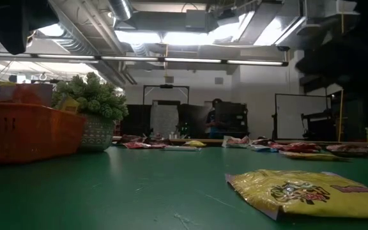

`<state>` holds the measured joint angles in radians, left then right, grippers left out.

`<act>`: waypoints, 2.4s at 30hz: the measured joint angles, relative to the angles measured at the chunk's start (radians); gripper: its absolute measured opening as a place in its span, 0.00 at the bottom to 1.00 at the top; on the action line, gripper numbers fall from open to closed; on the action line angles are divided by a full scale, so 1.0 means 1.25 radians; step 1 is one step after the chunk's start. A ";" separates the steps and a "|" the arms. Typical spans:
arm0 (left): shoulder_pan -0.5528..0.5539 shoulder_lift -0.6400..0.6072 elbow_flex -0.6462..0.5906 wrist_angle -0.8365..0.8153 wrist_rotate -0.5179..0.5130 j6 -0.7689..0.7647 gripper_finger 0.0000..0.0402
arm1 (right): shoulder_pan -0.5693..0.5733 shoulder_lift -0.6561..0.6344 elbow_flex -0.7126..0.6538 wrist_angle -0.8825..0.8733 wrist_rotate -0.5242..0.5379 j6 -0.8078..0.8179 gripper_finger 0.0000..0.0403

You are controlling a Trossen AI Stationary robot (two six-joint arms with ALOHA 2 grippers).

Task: Sort candy
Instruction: Put the yellow candy into the orange basket

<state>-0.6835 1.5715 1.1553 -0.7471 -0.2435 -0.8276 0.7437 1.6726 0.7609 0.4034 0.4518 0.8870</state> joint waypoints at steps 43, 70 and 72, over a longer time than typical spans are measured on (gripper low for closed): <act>0.000 0.000 0.000 0.007 -0.008 0.000 0.44 | -0.020 0.256 0.243 -0.327 -0.070 -0.355 0.52; 0.000 0.000 0.000 0.144 -0.022 0.229 0.44 | -0.122 0.259 0.362 -0.224 -0.047 -0.502 0.11; 0.000 0.000 0.006 0.139 -0.021 0.242 0.44 | -0.149 0.259 0.390 -0.225 -0.050 -0.529 0.11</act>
<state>-0.6836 1.5715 1.1622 -0.5730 -0.2700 -0.5250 0.5579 1.9968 1.2488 0.1226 0.3889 0.2256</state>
